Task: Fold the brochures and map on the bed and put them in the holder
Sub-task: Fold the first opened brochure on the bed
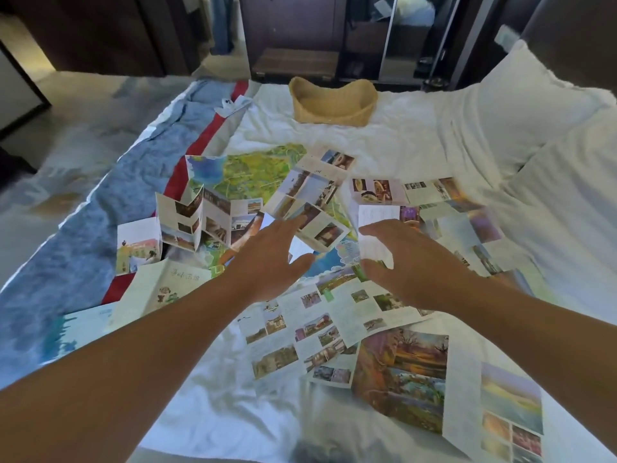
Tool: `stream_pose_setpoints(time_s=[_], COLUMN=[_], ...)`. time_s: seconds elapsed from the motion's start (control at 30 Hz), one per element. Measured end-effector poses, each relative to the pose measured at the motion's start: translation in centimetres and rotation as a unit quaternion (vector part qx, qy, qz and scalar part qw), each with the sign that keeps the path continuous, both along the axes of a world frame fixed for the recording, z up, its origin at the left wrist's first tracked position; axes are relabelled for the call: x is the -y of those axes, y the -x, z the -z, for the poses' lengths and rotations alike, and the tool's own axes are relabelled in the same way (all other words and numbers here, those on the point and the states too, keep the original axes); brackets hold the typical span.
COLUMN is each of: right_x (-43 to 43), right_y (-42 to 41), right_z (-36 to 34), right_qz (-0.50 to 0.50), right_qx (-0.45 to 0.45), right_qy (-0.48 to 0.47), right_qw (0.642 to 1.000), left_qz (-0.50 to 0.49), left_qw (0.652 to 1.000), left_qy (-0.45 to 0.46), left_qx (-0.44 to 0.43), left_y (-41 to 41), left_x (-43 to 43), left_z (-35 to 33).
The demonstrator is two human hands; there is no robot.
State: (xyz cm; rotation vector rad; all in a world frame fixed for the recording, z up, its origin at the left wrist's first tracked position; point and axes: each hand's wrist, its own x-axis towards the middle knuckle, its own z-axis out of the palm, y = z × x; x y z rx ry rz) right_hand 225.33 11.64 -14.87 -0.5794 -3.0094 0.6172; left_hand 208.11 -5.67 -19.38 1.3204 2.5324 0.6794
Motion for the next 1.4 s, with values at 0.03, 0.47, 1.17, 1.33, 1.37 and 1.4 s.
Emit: stream_pose_setpoints(time_s=[0.03, 0.47, 1.17, 1.33, 1.37, 1.4], right_x=[-0.1, -2.2, -2.8, -1.8, -1.7, -1.6], right_y=[0.5, 3.0, 2.6, 2.9, 3.0, 3.1], right_z=[0.1, 6.3, 20.8, 23.2, 23.6, 23.8], right_qz=[0.0, -0.083, -0.136, -0.133, -0.133, -0.133], right_qx=[-0.002, 0.005, 0.121, 0.137, 0.139, 0.139], right_qy=[-0.002, 0.069, 0.126, 0.142, 0.143, 0.142], right_qw=[1.0, 0.994, 0.975, 0.971, 0.971, 0.971], left_qz=[-0.001, -0.12, -0.234, -0.234, -0.234, -0.231], left_qw=[1.0, 0.99, 0.947, 0.941, 0.94, 0.939], left_qy=[-0.001, 0.031, 0.15, 0.181, 0.187, 0.191], left_qx=[-0.003, 0.061, 0.161, 0.166, 0.166, 0.167], left_y=[0.4, -0.8, -5.8, -5.7, -5.6, -5.4], left_x=[-0.1, 0.8, 4.2, 4.8, 5.0, 5.1], left_z=[0.0, 5.0, 22.0, 25.1, 25.5, 25.8])
